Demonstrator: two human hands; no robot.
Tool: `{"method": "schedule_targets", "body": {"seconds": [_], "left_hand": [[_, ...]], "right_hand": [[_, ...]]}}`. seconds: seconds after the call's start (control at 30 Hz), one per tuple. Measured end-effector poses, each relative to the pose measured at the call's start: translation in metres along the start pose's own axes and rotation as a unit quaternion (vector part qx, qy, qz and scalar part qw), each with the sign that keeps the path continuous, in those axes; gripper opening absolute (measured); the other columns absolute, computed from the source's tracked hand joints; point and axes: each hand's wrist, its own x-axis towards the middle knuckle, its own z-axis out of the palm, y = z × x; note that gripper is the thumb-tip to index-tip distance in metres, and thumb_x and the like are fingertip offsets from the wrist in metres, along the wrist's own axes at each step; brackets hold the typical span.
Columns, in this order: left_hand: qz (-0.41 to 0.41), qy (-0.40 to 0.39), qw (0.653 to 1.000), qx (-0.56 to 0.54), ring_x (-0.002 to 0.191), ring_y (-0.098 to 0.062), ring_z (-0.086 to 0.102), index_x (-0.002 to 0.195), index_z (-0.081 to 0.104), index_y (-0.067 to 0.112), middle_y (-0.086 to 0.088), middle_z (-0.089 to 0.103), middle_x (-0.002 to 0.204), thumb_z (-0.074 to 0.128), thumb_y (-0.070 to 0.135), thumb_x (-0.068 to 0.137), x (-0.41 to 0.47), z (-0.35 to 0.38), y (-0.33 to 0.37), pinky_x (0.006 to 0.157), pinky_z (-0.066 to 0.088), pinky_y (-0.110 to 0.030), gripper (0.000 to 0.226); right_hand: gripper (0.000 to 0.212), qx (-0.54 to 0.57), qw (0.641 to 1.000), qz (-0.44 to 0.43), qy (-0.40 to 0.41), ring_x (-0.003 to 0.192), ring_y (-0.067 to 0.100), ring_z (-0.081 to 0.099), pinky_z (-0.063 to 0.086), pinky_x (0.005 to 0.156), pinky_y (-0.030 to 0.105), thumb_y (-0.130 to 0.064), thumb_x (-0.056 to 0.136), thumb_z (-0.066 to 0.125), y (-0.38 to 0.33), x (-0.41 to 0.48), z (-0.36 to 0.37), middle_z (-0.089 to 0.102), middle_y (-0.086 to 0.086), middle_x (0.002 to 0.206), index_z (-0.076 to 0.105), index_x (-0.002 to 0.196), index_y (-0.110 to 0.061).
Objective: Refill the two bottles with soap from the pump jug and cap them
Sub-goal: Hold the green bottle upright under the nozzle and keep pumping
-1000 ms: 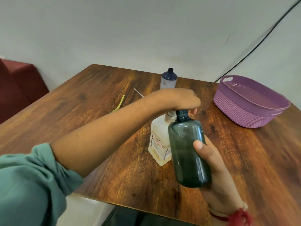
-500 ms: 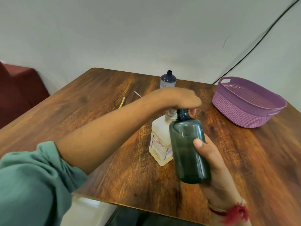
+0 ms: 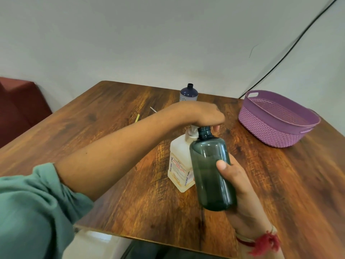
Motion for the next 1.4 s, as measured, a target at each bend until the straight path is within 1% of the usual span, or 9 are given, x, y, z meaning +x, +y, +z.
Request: {"method": "schedule_targets", "body": {"seconds": [0.4, 0.53, 0.63, 0.77, 0.87, 1.1, 1.17, 1.23, 1.4], "left_hand": [[-0.035, 0.034, 0.997, -0.062, 0.091, -0.018, 0.055, 0.095, 0.064, 0.010, 0.003, 0.059, 0.085, 0.040, 0.021, 0.093, -0.001, 0.012, -0.003, 0.091, 0.042, -0.034, 0.026], [-0.024, 0.049, 0.997, -0.051, 0.085, -0.012, 0.054, 0.096, 0.064, 0.008, 0.009, 0.055, 0.077, 0.037, 0.019, 0.095, -0.007, 0.005, 0.001, 0.083, 0.039, -0.029, 0.029], [-0.011, 0.050, 0.997, -0.060, 0.077, -0.009, 0.052, 0.082, 0.057, 0.015, 0.011, 0.056, 0.075, 0.039, 0.022, 0.096, -0.009, -0.001, 0.004, 0.078, 0.039, -0.027, 0.024], [0.016, 0.037, 0.988, -0.151, 0.082, -0.017, 0.060, 0.088, 0.060, 0.013, -0.002, 0.066, 0.086, 0.044, 0.023, 0.095, -0.008, -0.001, 0.002, 0.074, 0.047, -0.028, 0.019], [0.039, 0.065, 0.967, -0.244, 0.091, -0.021, 0.064, 0.095, 0.060, 0.007, -0.013, 0.068, 0.096, 0.043, 0.019, 0.097, -0.008, 0.000, -0.001, 0.088, 0.049, -0.033, 0.021], [0.089, 0.204, 0.907, -0.357, 0.074, -0.010, 0.064, 0.089, 0.062, 0.006, -0.005, 0.067, 0.080, 0.042, 0.017, 0.097, -0.011, 0.002, -0.005, 0.082, 0.051, -0.027, 0.024], [0.098, 0.247, 0.872, -0.411, 0.066, -0.005, 0.064, 0.092, 0.061, 0.002, -0.008, 0.066, 0.083, 0.043, 0.017, 0.098, -0.017, 0.002, -0.002, 0.067, 0.052, -0.014, 0.025], [0.088, 0.283, 0.849, -0.438, 0.061, -0.003, 0.062, 0.094, 0.060, 0.000, -0.011, 0.065, 0.084, 0.042, 0.019, 0.099, -0.023, 0.003, -0.001, 0.049, 0.042, -0.003, 0.026], [0.085, 0.340, 0.806, -0.477, 0.070, -0.010, 0.063, 0.089, 0.060, 0.001, -0.016, 0.066, 0.088, 0.039, 0.021, 0.100, -0.030, 0.007, -0.006, 0.048, 0.041, -0.004, 0.031]], "right_hand": [[0.097, 0.015, 1.000, -0.002, 0.017, 0.087, 0.025, 0.069, 0.055, 0.062, 0.030, -0.054, 0.043, 0.086, 0.005, -0.001, 0.002, 0.068, 0.017, 0.108, 0.055, 0.122, -0.006], [0.095, 0.001, 0.999, -0.017, 0.026, 0.093, 0.025, 0.069, 0.055, 0.065, 0.030, -0.056, 0.043, 0.085, 0.004, -0.004, 0.003, 0.069, 0.014, 0.110, 0.056, 0.121, -0.010], [0.091, -0.011, 0.999, -0.032, 0.040, 0.090, 0.024, 0.070, 0.055, 0.063, 0.030, -0.056, 0.041, 0.086, 0.003, -0.006, 0.005, 0.070, 0.012, 0.105, 0.059, 0.115, -0.012], [0.086, -0.019, 0.998, -0.048, 0.048, 0.091, 0.023, 0.069, 0.055, 0.064, 0.029, -0.057, 0.040, 0.086, 0.003, -0.008, 0.006, 0.071, 0.010, 0.104, 0.061, 0.111, -0.015], [0.080, -0.027, 0.997, -0.052, 0.053, 0.090, 0.021, 0.070, 0.055, 0.065, 0.029, -0.058, 0.039, 0.085, 0.005, -0.009, 0.006, 0.071, 0.008, 0.103, 0.063, 0.106, -0.018], [0.069, -0.033, 0.996, -0.066, 0.054, 0.091, 0.025, 0.069, 0.056, 0.063, 0.030, -0.057, 0.039, 0.086, 0.009, -0.007, 0.005, 0.071, 0.009, 0.101, 0.066, 0.096, -0.024], [0.066, -0.038, 0.995, -0.070, 0.053, 0.091, 0.026, 0.069, 0.056, 0.063, 0.030, -0.057, 0.040, 0.086, 0.010, -0.007, 0.004, 0.071, 0.009, 0.101, 0.066, 0.095, -0.025], [0.066, -0.052, 0.995, -0.072, 0.054, 0.093, 0.026, 0.069, 0.056, 0.064, 0.030, -0.057, 0.041, 0.086, 0.011, -0.008, 0.003, 0.071, 0.008, 0.102, 0.065, 0.096, -0.026], [0.051, -0.059, 0.993, -0.086, 0.062, 0.091, 0.026, 0.070, 0.058, 0.068, 0.033, -0.036, 0.053, 0.078, 0.014, -0.008, 0.000, 0.073, 0.006, 0.098, 0.062, 0.100, -0.022]]}}
